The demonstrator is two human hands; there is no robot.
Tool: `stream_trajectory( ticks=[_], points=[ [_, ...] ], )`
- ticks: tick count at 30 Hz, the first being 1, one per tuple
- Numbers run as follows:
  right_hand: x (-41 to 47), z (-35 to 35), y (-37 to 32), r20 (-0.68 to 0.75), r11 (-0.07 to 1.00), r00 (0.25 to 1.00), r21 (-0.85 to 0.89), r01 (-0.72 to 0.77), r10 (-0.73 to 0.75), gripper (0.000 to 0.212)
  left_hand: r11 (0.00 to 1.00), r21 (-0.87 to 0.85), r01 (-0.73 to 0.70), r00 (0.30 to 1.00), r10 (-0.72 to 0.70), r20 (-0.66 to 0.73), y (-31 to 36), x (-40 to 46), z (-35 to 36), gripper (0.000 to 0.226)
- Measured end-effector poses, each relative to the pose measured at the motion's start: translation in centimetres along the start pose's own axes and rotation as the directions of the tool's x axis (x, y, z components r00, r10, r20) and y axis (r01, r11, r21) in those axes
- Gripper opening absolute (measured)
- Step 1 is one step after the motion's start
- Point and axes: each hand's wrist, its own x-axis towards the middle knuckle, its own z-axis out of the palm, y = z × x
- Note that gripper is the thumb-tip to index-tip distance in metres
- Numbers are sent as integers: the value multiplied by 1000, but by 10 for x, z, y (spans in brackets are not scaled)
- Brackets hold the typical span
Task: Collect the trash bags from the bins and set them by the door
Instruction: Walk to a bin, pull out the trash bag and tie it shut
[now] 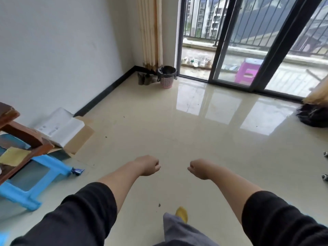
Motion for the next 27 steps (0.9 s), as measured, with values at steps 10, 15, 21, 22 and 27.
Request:
stream_trajectory(
  ticks=[10, 15, 21, 22, 27],
  points=[
    [182, -178, 64, -8, 999, 999, -10, 39, -39, 47, 995, -90, 50, 999, -50, 6, -51, 181, -149, 38],
    [286, -258, 79, -30, 1000, 999, 9, 22, -22, 46, 997, -73, 30, 1000, -31, -2, -106, 292, -219, 37],
    [405, -367, 75, -24, 998, 999, 60, -24, 26, 47, 1000, -30, -10, 1000, 10, -8, -187, 409, -329, 38],
    [421, -385, 73, -30, 997, 999, 71, -24, 27, 47, 1000, -21, -10, 1000, 9, -10, -200, 427, -345, 38],
    [504, -457, 80, -26, 994, 999, 107, -36, 39, 45, 999, 24, -24, 999, 24, 32, -240, 513, -408, 39]
  ],
)
